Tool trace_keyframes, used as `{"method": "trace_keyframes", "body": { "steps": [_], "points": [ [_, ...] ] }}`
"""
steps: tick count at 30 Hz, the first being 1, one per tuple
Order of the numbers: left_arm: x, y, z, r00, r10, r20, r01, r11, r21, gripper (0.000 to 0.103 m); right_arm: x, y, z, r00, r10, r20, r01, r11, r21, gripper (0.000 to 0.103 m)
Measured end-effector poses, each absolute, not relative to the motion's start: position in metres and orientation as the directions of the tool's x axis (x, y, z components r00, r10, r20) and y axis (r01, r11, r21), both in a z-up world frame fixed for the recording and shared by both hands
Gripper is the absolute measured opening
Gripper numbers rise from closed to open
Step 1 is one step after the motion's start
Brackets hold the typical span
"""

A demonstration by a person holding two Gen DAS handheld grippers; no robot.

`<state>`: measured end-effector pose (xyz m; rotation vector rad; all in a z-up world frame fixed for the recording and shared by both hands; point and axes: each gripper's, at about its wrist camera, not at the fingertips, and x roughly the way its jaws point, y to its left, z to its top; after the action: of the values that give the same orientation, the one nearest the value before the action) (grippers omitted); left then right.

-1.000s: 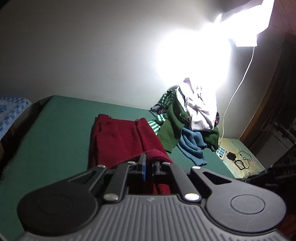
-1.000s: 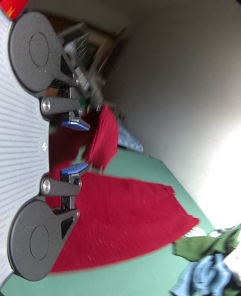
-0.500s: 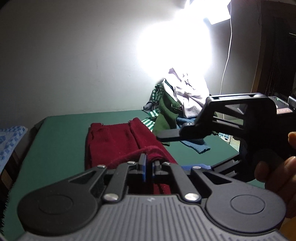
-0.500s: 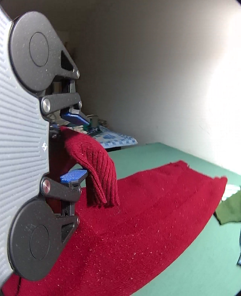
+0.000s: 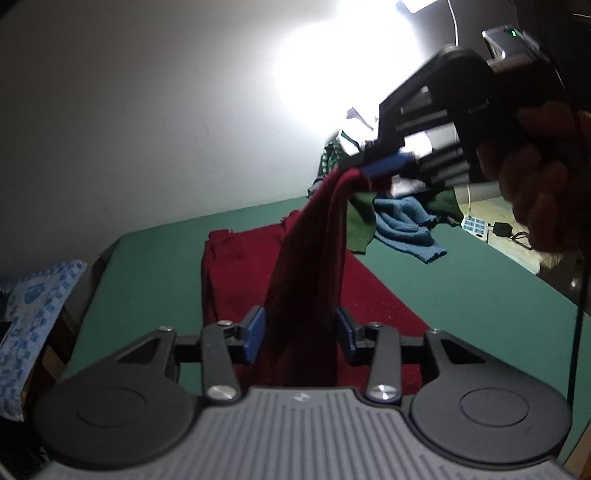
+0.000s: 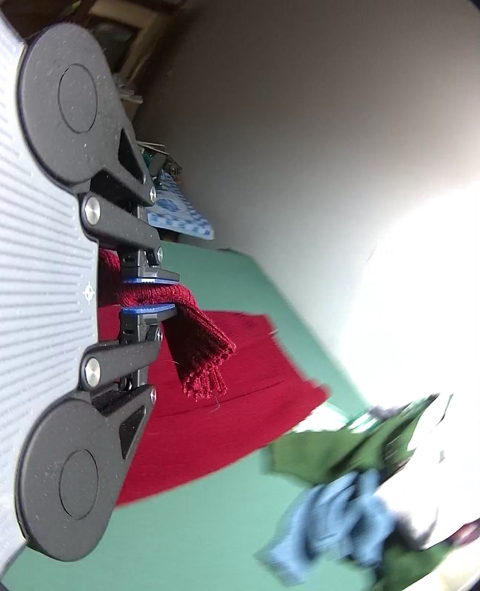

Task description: Fold clothes

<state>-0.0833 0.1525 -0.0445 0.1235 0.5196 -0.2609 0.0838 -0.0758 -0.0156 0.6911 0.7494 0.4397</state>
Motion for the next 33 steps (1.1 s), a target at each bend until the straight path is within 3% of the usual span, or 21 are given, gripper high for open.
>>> {"method": "trace_keyframes", "body": {
  "steps": [6,12,15,20,33],
  "points": [
    [-0.089,0.131,-0.069,0.777,-0.183,-0.603,0.226,0.974,-0.005,0.044,0.113,-0.078,0.009,0.708,0.548,-0.446,-0.308,0.808,0.503,0.012],
    [-0.088,0.084,-0.085,0.754,-0.159,-0.637,0.227,0.974,0.025,0.043,0.141,-0.079,0.033,0.75,0.518,-0.411,-0.452,0.855,0.254,0.012],
    [-0.083,0.063,-0.092,0.735,-0.154,-0.66,0.236,0.971,0.036,0.038,0.155,-0.079,0.029,0.75,0.515,-0.416,-0.488,0.854,0.178,0.012],
    [-0.076,0.036,-0.097,0.714,-0.189,-0.674,0.265,0.964,0.01,0.038,0.173,-0.075,0.016,0.743,0.506,-0.438,-0.535,0.842,0.066,0.012],
    [-0.061,0.001,-0.121,0.627,-0.198,-0.753,0.301,0.953,0.001,0.04,0.22,-0.064,-0.053,0.676,0.546,-0.496,-0.566,0.815,0.125,0.012]
  ]
}}
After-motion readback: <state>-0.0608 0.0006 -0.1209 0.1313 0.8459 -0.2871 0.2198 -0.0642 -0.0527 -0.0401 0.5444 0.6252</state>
